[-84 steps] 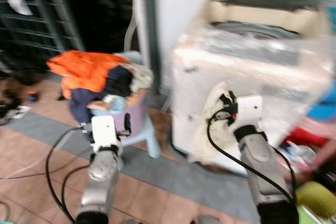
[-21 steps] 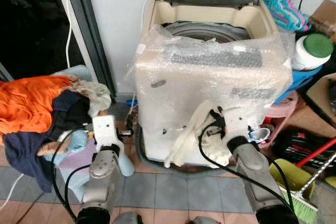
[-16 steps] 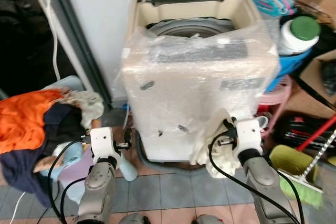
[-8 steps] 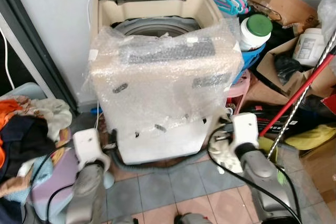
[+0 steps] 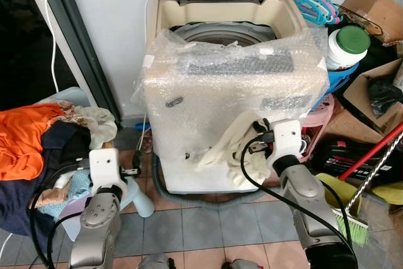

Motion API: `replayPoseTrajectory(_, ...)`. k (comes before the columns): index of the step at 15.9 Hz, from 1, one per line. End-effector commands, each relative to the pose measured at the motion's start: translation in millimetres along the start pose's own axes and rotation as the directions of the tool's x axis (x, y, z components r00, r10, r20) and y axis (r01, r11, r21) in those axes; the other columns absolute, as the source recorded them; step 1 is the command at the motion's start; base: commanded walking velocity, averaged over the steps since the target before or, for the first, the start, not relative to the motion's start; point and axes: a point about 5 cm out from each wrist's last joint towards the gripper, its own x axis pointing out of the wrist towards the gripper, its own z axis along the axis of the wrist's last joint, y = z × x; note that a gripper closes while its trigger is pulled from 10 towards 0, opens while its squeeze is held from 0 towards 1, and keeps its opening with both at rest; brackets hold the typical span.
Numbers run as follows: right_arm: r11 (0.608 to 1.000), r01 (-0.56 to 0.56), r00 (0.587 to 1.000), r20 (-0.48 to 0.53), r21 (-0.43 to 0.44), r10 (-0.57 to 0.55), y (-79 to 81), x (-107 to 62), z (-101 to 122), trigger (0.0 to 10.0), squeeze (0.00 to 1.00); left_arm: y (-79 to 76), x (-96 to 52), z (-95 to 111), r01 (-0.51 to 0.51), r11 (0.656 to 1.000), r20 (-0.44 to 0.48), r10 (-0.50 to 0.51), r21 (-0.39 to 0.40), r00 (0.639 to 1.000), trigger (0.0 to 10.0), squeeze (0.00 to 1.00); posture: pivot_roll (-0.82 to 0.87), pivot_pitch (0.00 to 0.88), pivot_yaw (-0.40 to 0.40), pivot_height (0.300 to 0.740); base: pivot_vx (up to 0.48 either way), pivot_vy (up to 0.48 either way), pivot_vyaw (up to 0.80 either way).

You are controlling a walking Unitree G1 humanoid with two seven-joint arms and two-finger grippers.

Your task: Clothes washing

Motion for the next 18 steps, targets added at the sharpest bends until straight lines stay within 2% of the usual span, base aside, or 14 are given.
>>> replayPoseTrajectory(1,1.0,0.027,0.999,0.036,-0.003,-0.027,-6.3,-0.4,8,10.0,0.0,-1.7,1.0,7,0.015,1.0,0.016,-0.015,0.004,1.0,10.0,0.0,-0.02,0.0,0.049,0.74,0.0,0.0,0.0)
replayPoseTrajectory(2,1.0,0.009,0.998,0.054,-0.009,-0.008,-4.9,0.3,11,10.0,0.0,-3.1,0.5,7,0.016,1.0,0.015,-0.016,0.005,1.0,10.0,0.0,-0.02,0.0,0.053,0.74,0.0,0.0,0.0)
replayPoseTrajectory(4,0.997,-0.046,0.986,0.158,-0.064,0.056,2.0,6.6,37,10.0,0.0,-3.9,-0.3,7,0.01,1.0,0.009,-0.01,0.023,1.0,10.0,0.0,-0.03,0.0,0.067,0.74,0.0,0.0,0.78)
replayPoseTrajectory(5,0.997,-0.05,0.982,0.177,-0.059,0.06,2.8,8.6,43,10.0,0.0,-3.1,0.3,8,0.006,1.0,0.013,-0.006,0.023,1.0,10.0,0.0,-0.03,0.0,0.069,0.74,0.0,0.0,0.77)
replayPoseTrajectory(8,0.997,-0.052,0.953,0.294,-0.057,0.067,0.3,23.2,81,10.0,0.0,0.2,6.5,15,0.005,1.0,0.025,-0.006,0.029,1.0,10.0,0.0,-0.03,0.0,0.071,0.74,0.0,0.0,0.73)
replayPoseTrajectory(10,0.995,-0.066,0.939,0.333,-0.072,0.086,0.0,28.0,95,10.0,0.0,-0.4,8.3,17,0.012,0.999,0.031,-0.013,0.03,0.999,10.0,0.0,-0.04,0.0,0.07,0.74,0.12,0.0,0.59)
replayPoseTrajectory(17,0.994,-0.057,0.917,0.389,-0.091,0.088,-7.2,42.8,123,10.0,0.0,-4.4,11.3,18,0.025,1.0,0.03,-0.025,0.018,0.999,10.0,0.0,-0.04,0.0,0.069,0.74,0.269,0.0,0.0)
replayPoseTrajectory(18,0.993,-0.066,0.911,0.401,-0.094,0.098,-5.9,49.6,131,10.0,0.0,-5.0,12.3,18,0.028,0.999,0.028,-0.029,0.014,0.999,10.0,0.0,-0.06,0.0,0.071,0.74,0.292,0.0,0.0)
